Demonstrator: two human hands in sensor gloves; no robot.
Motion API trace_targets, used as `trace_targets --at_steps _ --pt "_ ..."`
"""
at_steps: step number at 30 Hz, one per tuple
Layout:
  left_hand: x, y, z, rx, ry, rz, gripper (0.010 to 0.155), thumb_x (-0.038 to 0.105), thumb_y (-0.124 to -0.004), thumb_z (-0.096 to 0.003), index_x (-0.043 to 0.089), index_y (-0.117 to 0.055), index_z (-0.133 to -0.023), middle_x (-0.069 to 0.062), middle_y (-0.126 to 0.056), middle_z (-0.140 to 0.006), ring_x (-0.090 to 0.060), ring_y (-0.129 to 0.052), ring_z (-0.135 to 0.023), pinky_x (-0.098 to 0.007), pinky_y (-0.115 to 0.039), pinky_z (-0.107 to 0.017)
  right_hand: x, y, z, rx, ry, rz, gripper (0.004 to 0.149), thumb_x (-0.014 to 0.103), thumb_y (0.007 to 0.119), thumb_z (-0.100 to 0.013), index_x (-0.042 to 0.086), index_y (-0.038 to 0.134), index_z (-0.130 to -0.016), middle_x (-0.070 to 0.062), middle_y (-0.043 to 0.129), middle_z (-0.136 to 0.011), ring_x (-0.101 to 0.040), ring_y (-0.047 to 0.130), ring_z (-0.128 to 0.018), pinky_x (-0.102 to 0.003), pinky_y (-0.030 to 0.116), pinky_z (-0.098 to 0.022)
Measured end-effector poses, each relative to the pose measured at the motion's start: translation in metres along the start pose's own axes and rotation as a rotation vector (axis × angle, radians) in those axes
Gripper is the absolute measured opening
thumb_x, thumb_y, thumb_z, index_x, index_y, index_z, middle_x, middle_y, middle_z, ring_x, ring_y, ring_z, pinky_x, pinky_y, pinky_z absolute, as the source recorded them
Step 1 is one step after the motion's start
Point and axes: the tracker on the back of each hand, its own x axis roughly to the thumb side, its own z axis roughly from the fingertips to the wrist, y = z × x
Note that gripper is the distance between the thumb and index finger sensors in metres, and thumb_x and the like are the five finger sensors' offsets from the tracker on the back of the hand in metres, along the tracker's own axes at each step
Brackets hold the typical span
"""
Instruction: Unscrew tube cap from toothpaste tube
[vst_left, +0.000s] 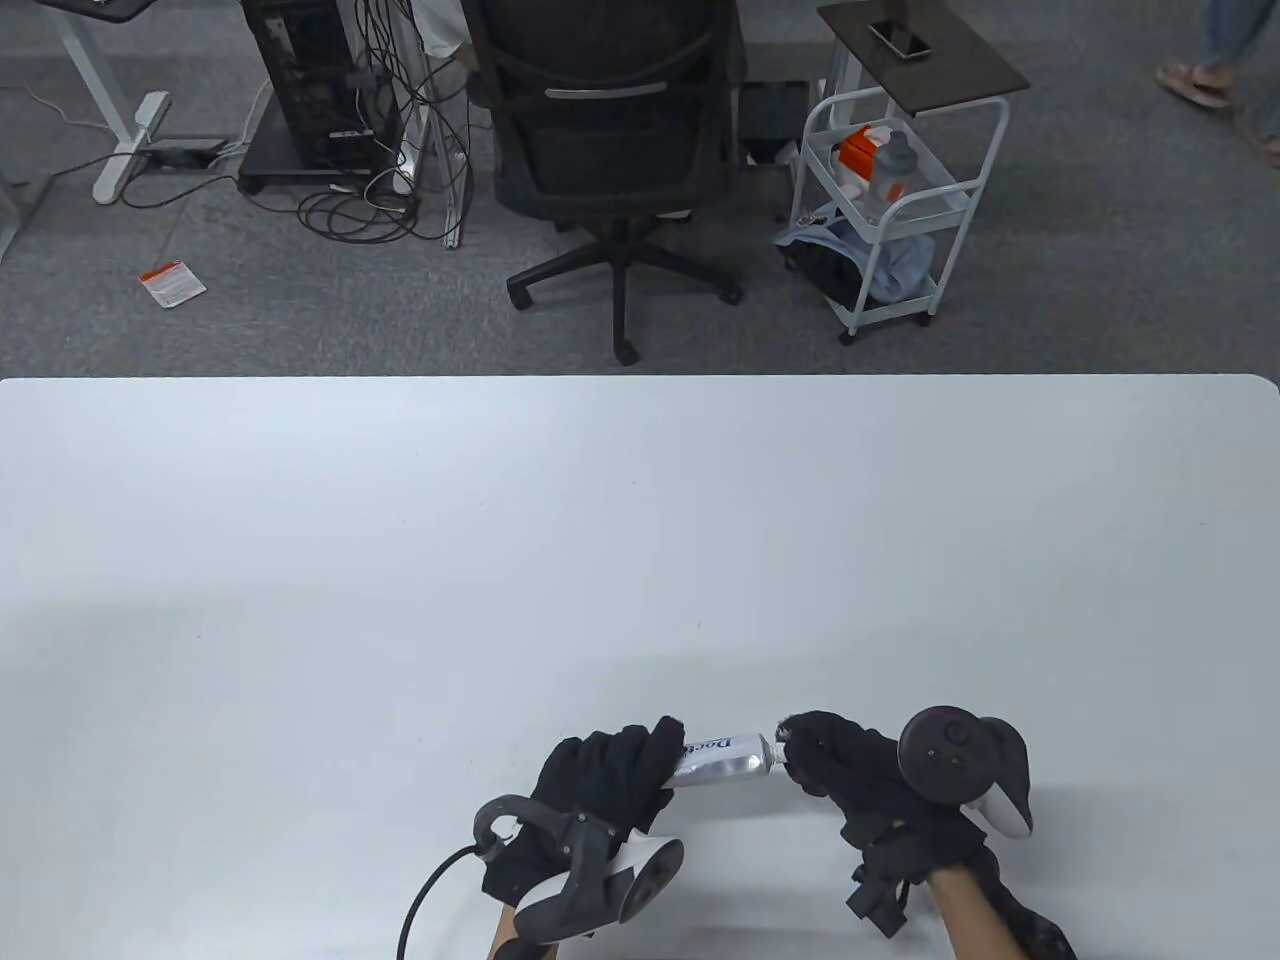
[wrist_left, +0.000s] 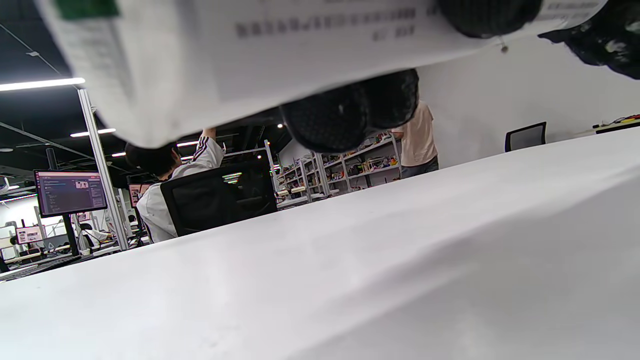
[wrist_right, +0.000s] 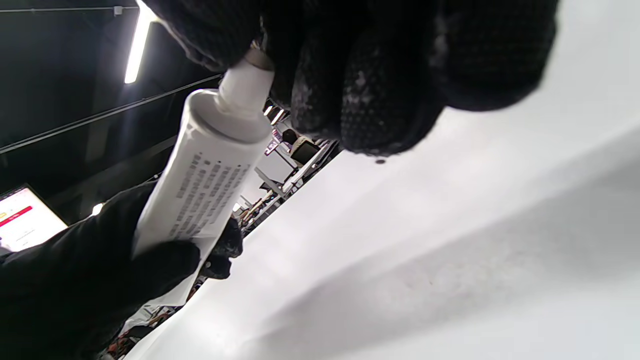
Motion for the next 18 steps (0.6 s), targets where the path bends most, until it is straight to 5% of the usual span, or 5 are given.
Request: trace_targets --at_steps 4,8,13,18 --pt "0.0004 0.0002 0.0000 -0.001 0.001 -0.006 0.064 0.052 -0.062 -0.0558 0.031 -0.047 -0.115 -0.006 -0.074 -0.109 -0.026 -0.086 -0.091 -0.047 -0.075 -0.071 -0.0006 -0.0007 0.0001 0.010 -0.009 -0.021 0.048 0.028 0.072 -0.058 0.007 0.061 -0.099 -0.019 0.081 -0.087 -0.037 0.089 -0.068 -0.052 0.077 -0.048" --pt "-0.0001 0.0009 0.0005 0.006 0.003 0.007 0.064 0.052 -0.062 -0.0559 0.031 -0.047 -0.115 -0.007 -0.074 -0.108 -0.027 -0.086 -0.091 -0.047 -0.075 -0.071 -0.0047 -0.0014 0.0023 -0.034 0.018 -0.051 0.064 0.046 0.062 -0.058 -0.001 0.060 -0.102 -0.026 0.082 -0.084 -0.043 0.088 -0.066 -0.055 0.076 -0.046" --pt "0.0000 0.0007 0.0005 0.009 0.003 0.007 0.064 0.052 -0.062 -0.0559 0.031 -0.047 -0.115 -0.007 -0.074 -0.108 -0.027 -0.086 -0.091 -0.048 -0.075 -0.071 -0.0050 -0.0006 0.0007 -0.017 0.050 -0.016 0.049 0.039 0.062 -0.059 0.002 0.074 -0.089 -0.020 0.089 -0.072 -0.038 0.094 -0.054 -0.053 0.079 -0.039" --pt "-0.0002 0.0002 0.0005 0.003 0.004 -0.004 0.064 0.052 -0.062 -0.0558 0.031 -0.048 -0.115 -0.006 -0.074 -0.109 -0.027 -0.086 -0.091 -0.048 -0.075 -0.071 -0.0003 -0.0012 0.0002 0.001 -0.003 0.000 0.047 0.030 0.070 -0.058 0.004 0.065 -0.096 -0.019 0.084 -0.082 -0.035 0.091 -0.063 -0.051 0.078 -0.045"
